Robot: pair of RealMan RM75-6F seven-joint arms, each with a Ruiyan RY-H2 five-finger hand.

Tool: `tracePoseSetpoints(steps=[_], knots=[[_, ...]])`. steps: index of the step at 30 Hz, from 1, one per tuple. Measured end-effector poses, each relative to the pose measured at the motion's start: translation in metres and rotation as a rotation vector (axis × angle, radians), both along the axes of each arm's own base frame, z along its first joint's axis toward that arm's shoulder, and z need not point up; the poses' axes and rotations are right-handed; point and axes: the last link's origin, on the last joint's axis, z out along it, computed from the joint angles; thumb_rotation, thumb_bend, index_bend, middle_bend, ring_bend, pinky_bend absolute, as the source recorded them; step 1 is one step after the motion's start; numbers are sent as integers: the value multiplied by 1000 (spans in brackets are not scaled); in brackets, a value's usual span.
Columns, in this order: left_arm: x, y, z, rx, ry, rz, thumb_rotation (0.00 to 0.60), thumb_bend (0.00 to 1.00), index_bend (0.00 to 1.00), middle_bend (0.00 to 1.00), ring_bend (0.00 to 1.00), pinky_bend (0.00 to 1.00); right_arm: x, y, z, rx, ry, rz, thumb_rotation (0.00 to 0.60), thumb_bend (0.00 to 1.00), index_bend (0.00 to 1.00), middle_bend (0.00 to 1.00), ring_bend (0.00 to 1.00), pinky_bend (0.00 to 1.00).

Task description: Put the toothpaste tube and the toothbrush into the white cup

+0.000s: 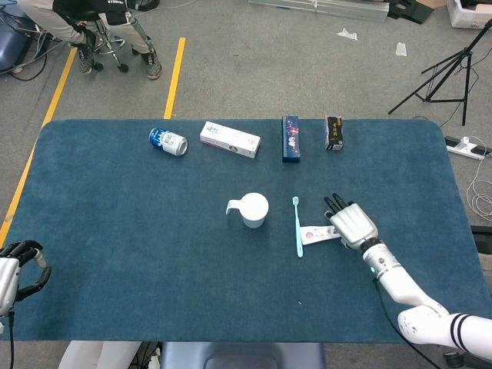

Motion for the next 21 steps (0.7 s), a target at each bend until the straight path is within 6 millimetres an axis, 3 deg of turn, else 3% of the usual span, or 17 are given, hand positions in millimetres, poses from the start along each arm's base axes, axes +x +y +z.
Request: tracePoseSetpoints(steps=[3, 7, 12, 21], knots=[[1, -1, 2, 6, -5, -3, 600, 320, 598, 392, 365, 439, 6, 0, -5, 0, -27, -8, 600, 97, 326, 759, 645, 945], [2, -1, 5, 9, -12, -6, 600, 321, 598, 392, 365, 439, 10, 0, -10, 6, -43, -43, 600, 97, 326, 976, 858, 1000], [3, -2, 7, 14, -21, -10, 600, 320, 599, 392, 365, 439, 15, -1, -20, -2, -19, -73, 600, 98, 326, 1000, 996, 1000], [4, -2, 9, 14, -27, -10, 600, 320, 599, 392, 365, 439, 26, -3, -39, -11, -19, -117, 600, 104, 365, 1000, 1000, 1000]])
